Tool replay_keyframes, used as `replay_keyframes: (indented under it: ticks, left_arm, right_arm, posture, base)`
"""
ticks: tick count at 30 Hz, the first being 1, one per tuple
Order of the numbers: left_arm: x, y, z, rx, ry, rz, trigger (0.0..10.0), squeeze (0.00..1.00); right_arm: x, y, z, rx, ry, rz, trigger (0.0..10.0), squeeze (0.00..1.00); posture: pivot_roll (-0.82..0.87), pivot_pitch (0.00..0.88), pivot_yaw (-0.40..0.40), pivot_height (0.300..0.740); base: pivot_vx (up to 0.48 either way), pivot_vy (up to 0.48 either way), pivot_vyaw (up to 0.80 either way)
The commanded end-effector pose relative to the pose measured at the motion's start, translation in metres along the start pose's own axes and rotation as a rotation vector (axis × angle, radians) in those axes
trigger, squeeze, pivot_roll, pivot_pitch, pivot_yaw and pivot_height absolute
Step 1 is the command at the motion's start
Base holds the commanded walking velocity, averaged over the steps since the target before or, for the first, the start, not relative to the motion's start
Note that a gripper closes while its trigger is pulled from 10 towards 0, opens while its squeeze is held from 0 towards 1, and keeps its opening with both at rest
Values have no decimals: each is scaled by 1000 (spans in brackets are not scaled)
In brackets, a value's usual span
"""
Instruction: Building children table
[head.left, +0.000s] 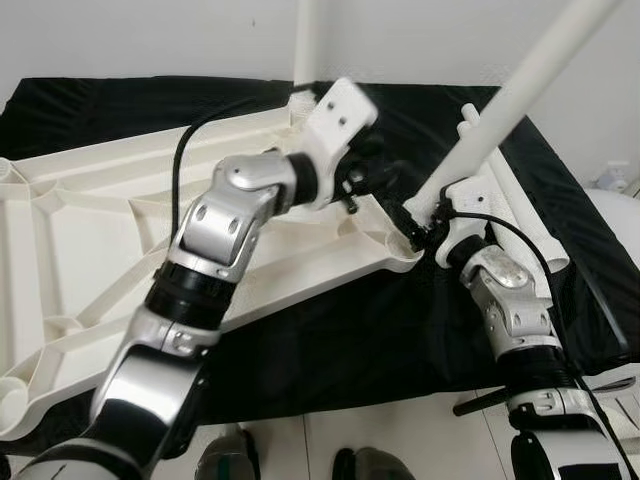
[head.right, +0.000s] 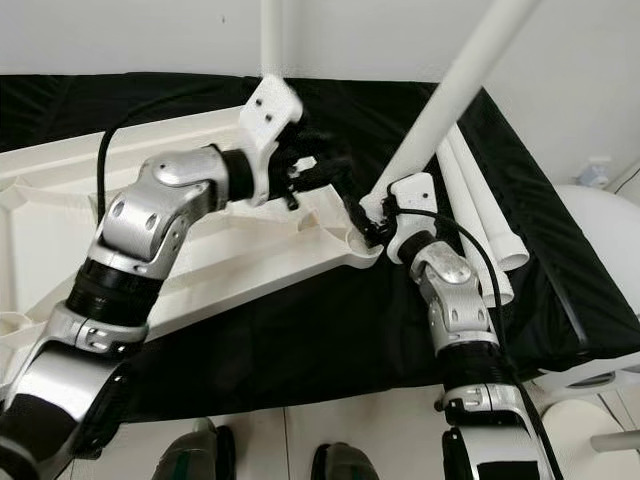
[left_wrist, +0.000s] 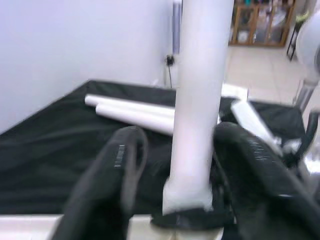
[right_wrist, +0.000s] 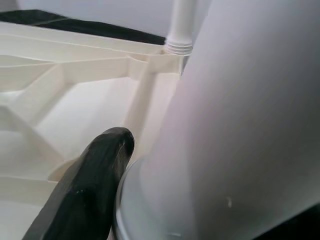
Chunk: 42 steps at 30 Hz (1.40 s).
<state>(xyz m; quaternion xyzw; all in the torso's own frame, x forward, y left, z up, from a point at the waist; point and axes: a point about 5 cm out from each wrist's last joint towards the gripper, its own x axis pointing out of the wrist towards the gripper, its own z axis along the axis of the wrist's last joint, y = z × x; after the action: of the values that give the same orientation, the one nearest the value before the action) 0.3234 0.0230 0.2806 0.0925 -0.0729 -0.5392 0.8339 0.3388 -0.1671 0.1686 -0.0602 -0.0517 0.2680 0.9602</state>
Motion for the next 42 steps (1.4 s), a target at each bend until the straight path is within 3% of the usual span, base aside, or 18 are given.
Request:
replay_keyframes:
  ticks: [1, 6, 7, 9, 10, 20, 37, 38, 39, 40, 41, 42]
  left_arm:
    - [4, 3, 3, -30, -14, 50, 10000, 1000]
    - [12, 1, 15, -17, -54, 23, 10000, 1000]
    - [14, 1, 18, -7, -57, 18, 10000, 902]
    - [15, 1, 20, -1, -58, 15, 10000, 902]
    - [16, 0, 22, 9, -60, 10, 10000, 0]
    - [30, -1, 33, 19, -54, -5, 10000, 0]
    - [48, -4, 23, -72, 69, -13, 10000, 0]
    - [49, -4, 23, -82, 65, -19, 8118, 0]
    - [49, -4, 23, -82, 65, -19, 8118, 0]
    - [49, -4, 25, -87, 55, -24, 4275, 0]
    - [49, -4, 25, -87, 55, -24, 4275, 0]
    - [49, -3, 28, -107, 32, -28, 0, 0]
  right_arm:
    - [1, -1, 1, -5, 14, 42, 10000, 0]
    - [5, 5, 6, -3, 12, 149, 10000, 0]
    - [5, 6, 7, -8, 10, 166, 10000, 0]
    - [5, 6, 8, -12, 9, 175, 10000, 0]
    - [5, 7, 8, -21, 13, 191, 10000, 0]
    - [5, 7, 11, -69, 40, 264, 10000, 0]
    - [-3, 8, 8, -149, 78, 322, 10000, 0]
    - [-3, 8, 7, -151, 81, 322, 10000, 0]
    - [-3, 8, 7, -151, 81, 322, 10000, 0]
    - [-4, 7, 7, -152, 82, 322, 10000, 0]
    - [-4, 7, 7, -152, 82, 322, 10000, 0]
    - [-4, 7, 7, -157, 81, 321, 10000, 0]
  posture:
    - [19, 47, -88, 740]
    - [29, 48, -97, 740]
    - [31, 51, -99, 740]
    - [31, 51, -99, 740]
    - [31, 53, -103, 740]
    - [24, 59, -105, 740]
    - [-9, 36, -76, 740]
    - [-10, 34, -75, 740]
    - [-10, 34, -75, 740]
    - [-10, 32, -73, 740]
    - [-10, 32, -73, 740]
    - [-10, 31, -73, 740]
  base:
    - [0, 0, 0]
    - [0, 0, 0]
    - [0, 0, 0]
    - [0, 0, 0]
    - [0, 0, 0]
    - [0, 0, 0]
    - [0, 0, 0]
    - [0, 0, 0]
    - [0, 0, 0]
    - [0, 0, 0]
    - [0, 0, 0]
    - [0, 0, 0]
